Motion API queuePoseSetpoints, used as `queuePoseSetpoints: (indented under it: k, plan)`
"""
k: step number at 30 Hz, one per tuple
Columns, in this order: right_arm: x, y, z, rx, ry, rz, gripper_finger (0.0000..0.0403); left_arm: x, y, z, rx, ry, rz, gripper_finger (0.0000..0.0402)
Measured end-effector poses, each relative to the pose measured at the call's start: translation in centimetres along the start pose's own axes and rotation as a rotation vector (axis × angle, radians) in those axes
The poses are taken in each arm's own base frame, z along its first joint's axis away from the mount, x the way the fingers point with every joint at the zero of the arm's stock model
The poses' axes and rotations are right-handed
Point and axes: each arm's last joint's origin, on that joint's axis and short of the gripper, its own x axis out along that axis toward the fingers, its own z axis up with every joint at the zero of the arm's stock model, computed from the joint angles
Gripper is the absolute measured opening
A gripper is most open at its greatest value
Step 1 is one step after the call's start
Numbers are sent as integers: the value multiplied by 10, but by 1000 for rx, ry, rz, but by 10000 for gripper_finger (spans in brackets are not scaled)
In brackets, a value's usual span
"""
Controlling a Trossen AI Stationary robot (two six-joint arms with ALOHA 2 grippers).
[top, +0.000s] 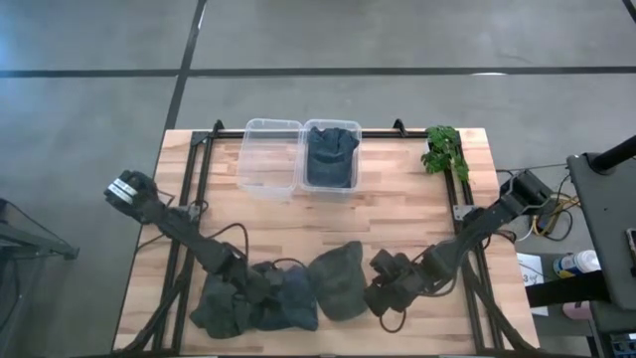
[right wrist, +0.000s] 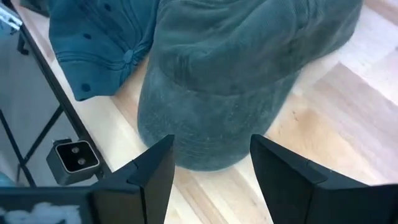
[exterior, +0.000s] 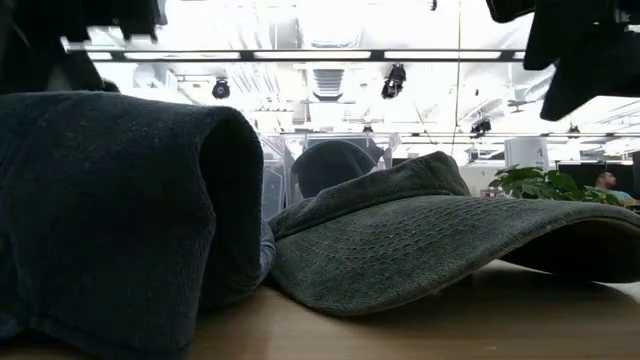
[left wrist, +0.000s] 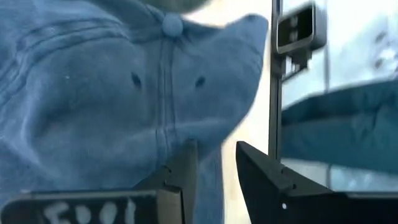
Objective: Pick & Place hat
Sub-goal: Put the blue cap into the right transparent bin
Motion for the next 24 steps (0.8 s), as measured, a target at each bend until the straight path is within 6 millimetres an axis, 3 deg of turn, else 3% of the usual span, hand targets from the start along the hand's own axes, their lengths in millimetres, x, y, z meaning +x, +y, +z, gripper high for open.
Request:
queuePoseSetpoints:
  k: [8,15,19,24]
  plan:
    - [-4,2,-15,64,24,13,203,5,22,2,-41,-291,82,106]
    - [-9,0,-26,136,-55,-11,203,2,39,41,-58,-602,80,106]
    - [-9,-1,-28,162,-52,-13,203,-2,42,57,11,-471,93,106]
    - [-10,0,-29,168,-44,-9,203,-16,32,52,182,-84,241,106]
